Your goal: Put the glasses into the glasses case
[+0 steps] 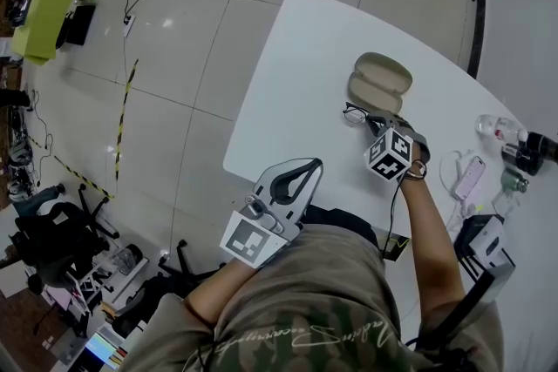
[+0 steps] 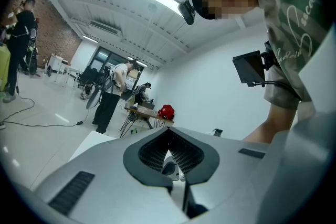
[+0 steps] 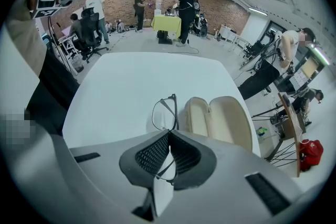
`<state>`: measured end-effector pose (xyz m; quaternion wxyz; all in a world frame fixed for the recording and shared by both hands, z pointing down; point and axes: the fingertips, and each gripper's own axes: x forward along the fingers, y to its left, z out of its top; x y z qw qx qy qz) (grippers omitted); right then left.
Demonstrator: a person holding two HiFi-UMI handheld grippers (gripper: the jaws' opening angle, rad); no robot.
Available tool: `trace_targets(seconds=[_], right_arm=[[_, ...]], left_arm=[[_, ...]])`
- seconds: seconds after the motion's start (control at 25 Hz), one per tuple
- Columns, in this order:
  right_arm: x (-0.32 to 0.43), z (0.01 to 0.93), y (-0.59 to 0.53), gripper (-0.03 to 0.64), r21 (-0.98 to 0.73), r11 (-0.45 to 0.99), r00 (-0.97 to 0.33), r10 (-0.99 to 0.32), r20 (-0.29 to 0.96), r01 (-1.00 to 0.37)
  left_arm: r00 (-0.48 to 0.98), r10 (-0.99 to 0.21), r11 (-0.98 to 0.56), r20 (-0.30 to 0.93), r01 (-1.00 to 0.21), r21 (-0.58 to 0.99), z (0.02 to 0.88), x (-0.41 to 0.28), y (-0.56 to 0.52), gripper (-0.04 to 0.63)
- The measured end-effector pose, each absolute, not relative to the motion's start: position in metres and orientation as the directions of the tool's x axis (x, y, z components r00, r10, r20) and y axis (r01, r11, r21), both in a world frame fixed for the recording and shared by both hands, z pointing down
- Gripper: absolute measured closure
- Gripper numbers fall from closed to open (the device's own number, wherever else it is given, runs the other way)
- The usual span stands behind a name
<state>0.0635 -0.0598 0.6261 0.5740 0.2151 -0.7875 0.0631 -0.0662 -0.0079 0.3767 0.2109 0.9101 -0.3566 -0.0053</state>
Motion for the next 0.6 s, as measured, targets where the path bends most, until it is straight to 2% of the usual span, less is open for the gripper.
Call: trace_targets(seconds=[0.6], right_arm=[[0.0675,0.6213,-0.0609,0.597,0.151,0.896,-0.242,-0.27,0.932,-0.418]], left_arm=[[0.757,-0.641,-0.673,0.125,-0.633,0.383,0.3706,-0.0637,-0.0071,0.595]])
